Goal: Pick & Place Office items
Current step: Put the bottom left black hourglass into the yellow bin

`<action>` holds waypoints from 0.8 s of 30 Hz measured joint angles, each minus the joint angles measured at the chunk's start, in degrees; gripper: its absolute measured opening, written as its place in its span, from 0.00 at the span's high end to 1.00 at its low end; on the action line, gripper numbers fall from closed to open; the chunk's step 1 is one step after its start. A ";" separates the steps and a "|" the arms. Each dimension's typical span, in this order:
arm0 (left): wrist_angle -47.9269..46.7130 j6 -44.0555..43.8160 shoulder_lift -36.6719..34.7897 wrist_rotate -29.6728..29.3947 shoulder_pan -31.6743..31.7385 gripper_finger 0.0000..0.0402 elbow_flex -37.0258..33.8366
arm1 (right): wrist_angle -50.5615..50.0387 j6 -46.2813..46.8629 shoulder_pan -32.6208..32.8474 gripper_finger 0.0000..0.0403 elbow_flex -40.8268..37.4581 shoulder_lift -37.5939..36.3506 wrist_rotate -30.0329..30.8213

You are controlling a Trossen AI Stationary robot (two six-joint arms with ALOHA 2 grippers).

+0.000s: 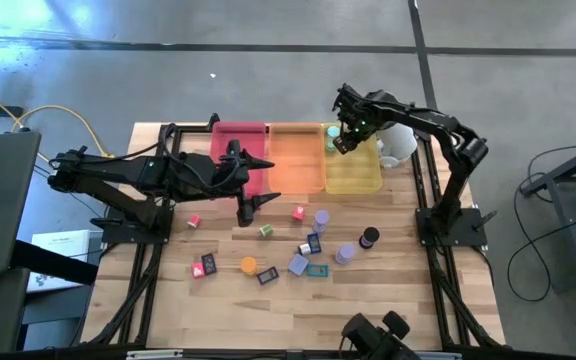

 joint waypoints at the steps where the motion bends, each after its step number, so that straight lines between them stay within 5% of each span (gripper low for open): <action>1: -0.16 0.02 0.00 0.00 0.00 0.20 0.00 | 0.58 0.00 0.04 0.52 0.00 0.23 -0.07; 16: -1.87 -1.90 0.02 1.40 2.31 0.20 0.00 | 3.64 -0.20 -0.61 0.52 0.00 3.22 -1.16; 24: -2.00 -1.30 0.00 2.75 2.86 0.20 0.00 | 5.18 -0.17 -0.58 0.16 0.00 3.22 -0.82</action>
